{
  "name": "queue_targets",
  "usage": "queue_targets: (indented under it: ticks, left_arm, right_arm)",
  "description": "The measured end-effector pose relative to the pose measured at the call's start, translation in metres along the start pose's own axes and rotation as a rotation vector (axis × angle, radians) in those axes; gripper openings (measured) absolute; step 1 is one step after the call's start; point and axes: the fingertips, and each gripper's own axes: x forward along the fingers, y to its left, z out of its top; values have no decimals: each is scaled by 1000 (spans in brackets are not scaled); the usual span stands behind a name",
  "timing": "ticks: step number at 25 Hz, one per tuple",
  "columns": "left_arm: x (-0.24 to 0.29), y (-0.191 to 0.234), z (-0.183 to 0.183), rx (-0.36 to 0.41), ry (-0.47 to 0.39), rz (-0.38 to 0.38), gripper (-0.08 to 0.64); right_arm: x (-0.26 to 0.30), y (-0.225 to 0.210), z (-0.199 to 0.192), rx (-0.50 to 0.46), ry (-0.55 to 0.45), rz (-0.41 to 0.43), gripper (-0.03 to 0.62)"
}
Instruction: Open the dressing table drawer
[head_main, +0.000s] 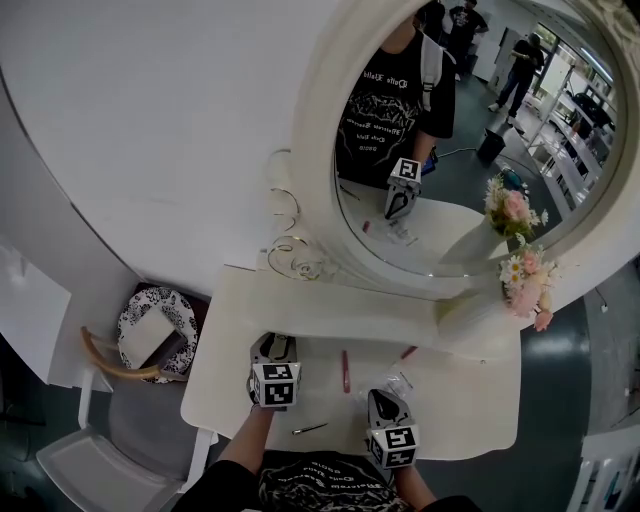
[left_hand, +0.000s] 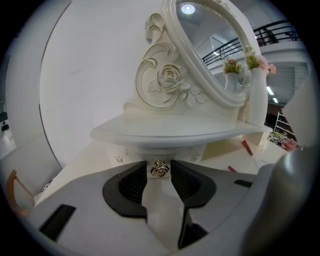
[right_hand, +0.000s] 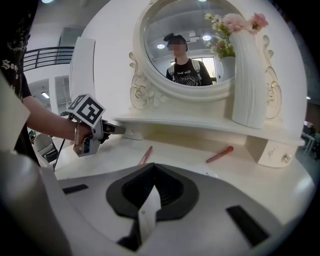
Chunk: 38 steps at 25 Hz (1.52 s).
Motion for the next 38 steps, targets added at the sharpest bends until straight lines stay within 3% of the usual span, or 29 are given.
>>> queue_targets:
  ticks: [3,5,38]
  left_arm:
    - [0,1,-1,-1,1,4,150]
    - [-1,-1,-2,-6,9,1,106]
    - [-10,0,-10,-54,38,29,103]
  right_arm:
    - [1,2,4,-20,-4,8,11]
    - [0,2,4,-27,-4,9,11]
    - [-20,-16,7,-59,-41,39,11]
